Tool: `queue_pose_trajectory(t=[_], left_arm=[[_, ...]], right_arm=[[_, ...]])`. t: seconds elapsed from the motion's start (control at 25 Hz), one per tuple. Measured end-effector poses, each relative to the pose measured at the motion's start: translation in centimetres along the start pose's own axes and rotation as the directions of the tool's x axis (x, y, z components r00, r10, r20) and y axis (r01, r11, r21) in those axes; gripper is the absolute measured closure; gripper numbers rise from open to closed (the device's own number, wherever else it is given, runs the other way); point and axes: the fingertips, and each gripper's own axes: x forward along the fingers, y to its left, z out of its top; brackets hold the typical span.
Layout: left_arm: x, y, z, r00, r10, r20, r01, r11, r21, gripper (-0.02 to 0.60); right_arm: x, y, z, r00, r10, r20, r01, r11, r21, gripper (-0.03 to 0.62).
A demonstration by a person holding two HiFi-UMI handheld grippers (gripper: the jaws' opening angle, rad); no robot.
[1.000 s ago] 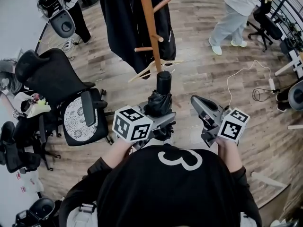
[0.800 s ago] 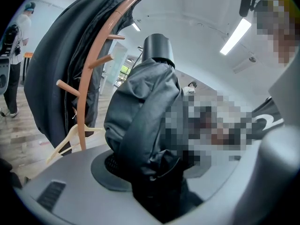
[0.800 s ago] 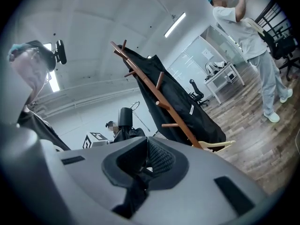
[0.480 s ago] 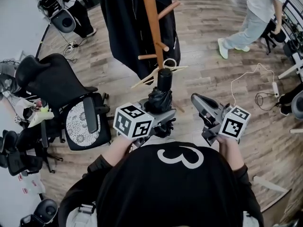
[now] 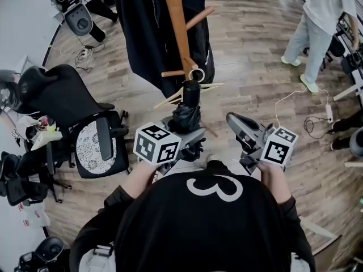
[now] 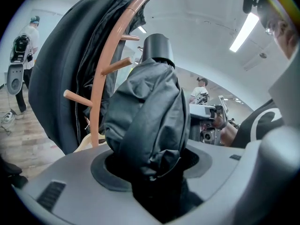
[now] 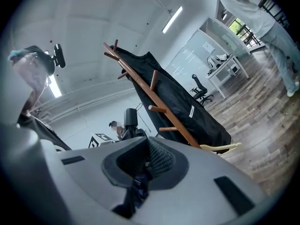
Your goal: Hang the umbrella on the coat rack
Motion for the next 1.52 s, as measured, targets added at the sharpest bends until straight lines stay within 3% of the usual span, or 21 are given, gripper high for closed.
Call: queue_pose_trajectory(t=[0.28, 0.76, 1.08, 1.52], left_arm=[[2.1, 2.1, 1.3, 0.995, 0.099, -0.005, -0.099, 0.994, -0.049, 0.310], [4.1, 4.9, 2.8, 0.981, 0.190, -0.023, -0.192, 0.971, -0.145, 0.310], [4.9, 5.9, 2.1, 0.975, 0.220, 0.013, -0.212, 0.955, -0.207, 0.310], [5.9, 7.9, 1.1, 0.956, 0.289, 0.045, -0.271, 0.933, -0.237, 0.310]], right_arm=[[1.2, -3.0, 2.3, 0.996, 0.057, -0.070, -0.055, 0.998, 0.031, 0.566], [4.5, -7.1, 4.9, 0.974, 0.155, -0.163, -0.139, 0.985, 0.106, 0.566], [5.1, -8.7, 3.8, 0.955, 0.204, -0.217, -0.179, 0.975, 0.129, 0.566], [4.7, -10.8, 2.0, 0.934, 0.230, -0.275, -0.195, 0.970, 0.148, 0.566]])
